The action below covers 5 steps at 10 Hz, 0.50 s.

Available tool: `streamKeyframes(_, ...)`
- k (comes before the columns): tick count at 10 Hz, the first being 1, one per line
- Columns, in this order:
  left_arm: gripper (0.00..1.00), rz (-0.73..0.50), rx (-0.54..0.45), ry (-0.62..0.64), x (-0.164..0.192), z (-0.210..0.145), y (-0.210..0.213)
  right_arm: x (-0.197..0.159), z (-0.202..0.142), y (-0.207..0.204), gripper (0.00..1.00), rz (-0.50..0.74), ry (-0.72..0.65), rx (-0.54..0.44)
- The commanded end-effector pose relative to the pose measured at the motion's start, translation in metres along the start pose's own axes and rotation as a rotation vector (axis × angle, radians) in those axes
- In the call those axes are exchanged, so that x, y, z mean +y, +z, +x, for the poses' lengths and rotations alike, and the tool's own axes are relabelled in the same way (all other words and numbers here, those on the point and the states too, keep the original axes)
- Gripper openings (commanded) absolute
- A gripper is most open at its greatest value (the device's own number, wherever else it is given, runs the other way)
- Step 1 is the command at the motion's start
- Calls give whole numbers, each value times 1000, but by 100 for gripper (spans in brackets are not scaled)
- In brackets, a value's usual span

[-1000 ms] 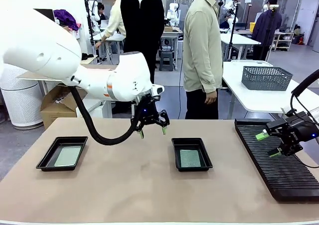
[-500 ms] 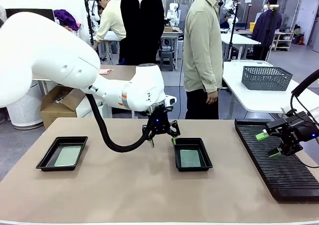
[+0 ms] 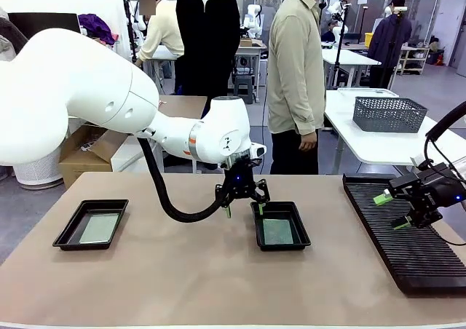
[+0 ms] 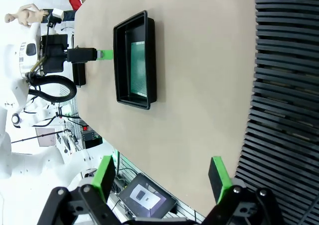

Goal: Inspect and transfer BCBs to ESD trays.
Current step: Pick up the ESD tray and place it on the left side of the table.

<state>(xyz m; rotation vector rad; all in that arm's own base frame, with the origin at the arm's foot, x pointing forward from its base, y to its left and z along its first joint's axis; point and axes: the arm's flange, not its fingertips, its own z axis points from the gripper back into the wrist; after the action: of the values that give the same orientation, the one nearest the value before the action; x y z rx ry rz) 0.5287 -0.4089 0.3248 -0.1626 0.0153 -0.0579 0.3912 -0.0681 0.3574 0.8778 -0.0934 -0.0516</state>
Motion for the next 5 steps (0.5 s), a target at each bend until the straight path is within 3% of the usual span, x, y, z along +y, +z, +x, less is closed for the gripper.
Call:
streamKeyframes(1,100,73,-5,24,-3,2,0,2,0,0,100,-1,-7,-6)
streamKeyframes(5,100,33,7,2,1,-1,0,2,0,0,100,-1,-7,-6)
